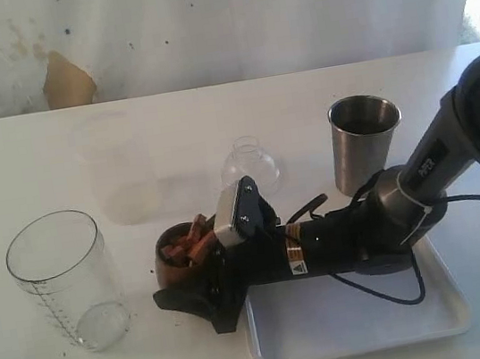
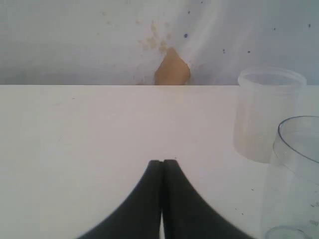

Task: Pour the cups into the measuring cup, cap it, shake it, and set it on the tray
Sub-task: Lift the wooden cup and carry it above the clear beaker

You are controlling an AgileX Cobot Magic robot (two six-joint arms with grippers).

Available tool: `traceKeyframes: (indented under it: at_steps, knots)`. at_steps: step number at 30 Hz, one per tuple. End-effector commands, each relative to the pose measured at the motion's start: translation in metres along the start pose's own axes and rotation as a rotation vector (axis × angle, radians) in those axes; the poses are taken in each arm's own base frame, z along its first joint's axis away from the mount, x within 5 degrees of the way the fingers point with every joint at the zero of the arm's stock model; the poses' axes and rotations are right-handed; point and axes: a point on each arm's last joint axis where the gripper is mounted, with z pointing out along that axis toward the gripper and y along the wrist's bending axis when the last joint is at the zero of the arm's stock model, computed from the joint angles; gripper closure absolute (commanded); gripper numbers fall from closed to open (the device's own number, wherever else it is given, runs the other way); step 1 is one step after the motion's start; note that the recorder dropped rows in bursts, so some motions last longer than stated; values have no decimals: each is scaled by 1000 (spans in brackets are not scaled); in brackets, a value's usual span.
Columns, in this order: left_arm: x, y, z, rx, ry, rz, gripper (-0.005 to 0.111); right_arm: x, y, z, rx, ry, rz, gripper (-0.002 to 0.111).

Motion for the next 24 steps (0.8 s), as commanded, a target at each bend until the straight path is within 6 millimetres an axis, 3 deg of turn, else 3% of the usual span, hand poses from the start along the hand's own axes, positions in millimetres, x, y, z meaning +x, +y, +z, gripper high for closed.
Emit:
traceKeyframes:
  at_steps: [1, 13, 19, 24]
  knots:
    - [1, 0, 0, 1, -2, -1, 107, -30, 2, -4, 4, -56, -25, 108]
    - [1, 0, 0, 1, -2, -1, 107, -104, -2, -20, 197, 22, -6, 108]
    - [1, 0, 0, 1, -2, -1, 107, -141, 8, -2, 182, -19, -105, 108]
    - [1, 0, 0, 1, -2, -1, 107, -160, 0, 12, 249, 11, -157, 108]
